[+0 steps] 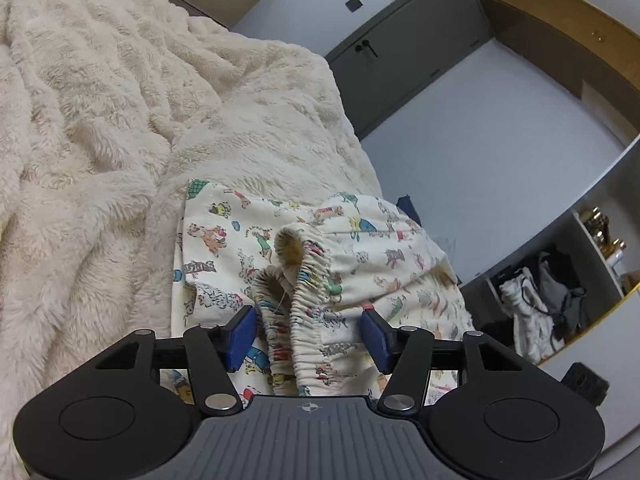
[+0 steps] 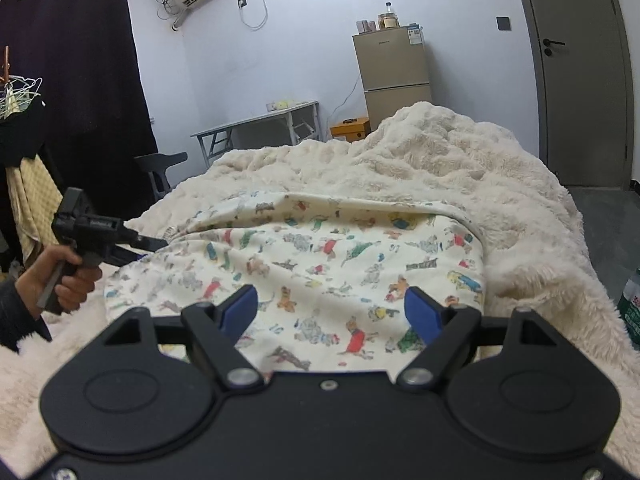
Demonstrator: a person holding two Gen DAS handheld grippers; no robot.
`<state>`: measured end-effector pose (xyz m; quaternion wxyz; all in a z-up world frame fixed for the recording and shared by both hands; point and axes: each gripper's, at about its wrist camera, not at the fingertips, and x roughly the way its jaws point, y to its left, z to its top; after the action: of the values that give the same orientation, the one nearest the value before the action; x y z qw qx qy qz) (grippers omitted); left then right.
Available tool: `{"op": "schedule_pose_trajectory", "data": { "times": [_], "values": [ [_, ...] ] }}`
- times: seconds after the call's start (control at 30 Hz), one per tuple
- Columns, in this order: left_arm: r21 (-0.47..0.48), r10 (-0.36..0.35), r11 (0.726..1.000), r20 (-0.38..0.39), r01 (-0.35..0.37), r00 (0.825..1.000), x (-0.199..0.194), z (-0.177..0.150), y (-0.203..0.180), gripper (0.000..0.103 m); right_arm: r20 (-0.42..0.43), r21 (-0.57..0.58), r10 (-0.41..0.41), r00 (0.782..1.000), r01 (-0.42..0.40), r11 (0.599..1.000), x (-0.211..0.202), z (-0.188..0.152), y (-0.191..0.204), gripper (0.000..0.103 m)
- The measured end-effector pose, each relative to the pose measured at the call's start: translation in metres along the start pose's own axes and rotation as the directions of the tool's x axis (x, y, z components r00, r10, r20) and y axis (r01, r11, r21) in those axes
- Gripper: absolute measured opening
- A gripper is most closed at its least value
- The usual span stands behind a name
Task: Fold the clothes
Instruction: 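Grasp the elastic waistband with the left gripper and lift it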
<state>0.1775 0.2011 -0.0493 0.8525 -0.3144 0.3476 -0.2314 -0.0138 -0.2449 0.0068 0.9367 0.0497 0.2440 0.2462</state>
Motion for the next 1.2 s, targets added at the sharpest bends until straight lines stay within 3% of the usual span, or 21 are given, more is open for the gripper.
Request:
{"op": "schedule_pose_trajectory", "data": {
  "times": [0.67,0.83,1.0,1.07,1.13,1.2],
  "values": [
    [-0.046,-0.036,0.998,0.062,0.039,0.997,-0.016,0.014,0.004,0.052,0.033,0.054,-0.030,0.999,0.028,0.998,-0.021,0.016,-0.020,0.079],
    [-0.047,-0.089,0.995,0.016,0.090,0.996,0.002,0.017,0.005,0.052,0.039,0.067,-0.034,0.999,0.031,0.997,-0.023,0.019,-0.022,0.079],
    [0.005,-0.062,0.998,-0.002,0.062,0.998,0.014,0.017,-0.003,0.052,0.038,0.061,-0.032,0.999,0.030,0.998,-0.023,0.018,-0.020,0.079],
    [0.036,-0.042,0.998,-0.002,0.042,0.999,0.018,0.016,-0.007,0.046,0.037,0.060,-0.032,0.999,0.030,0.998,-0.022,0.018,-0.020,0.079],
    [0.066,-0.034,0.997,-0.004,0.034,0.999,0.020,0.013,-0.010,0.029,0.037,0.063,-0.031,0.999,0.029,0.998,-0.022,0.017,-0.020,0.079],
    [0.081,-0.040,0.996,0.004,0.039,0.999,0.018,0.012,-0.011,0.023,0.037,0.064,-0.033,0.999,0.030,0.997,-0.021,0.017,-0.020,0.079]
  ]
}}
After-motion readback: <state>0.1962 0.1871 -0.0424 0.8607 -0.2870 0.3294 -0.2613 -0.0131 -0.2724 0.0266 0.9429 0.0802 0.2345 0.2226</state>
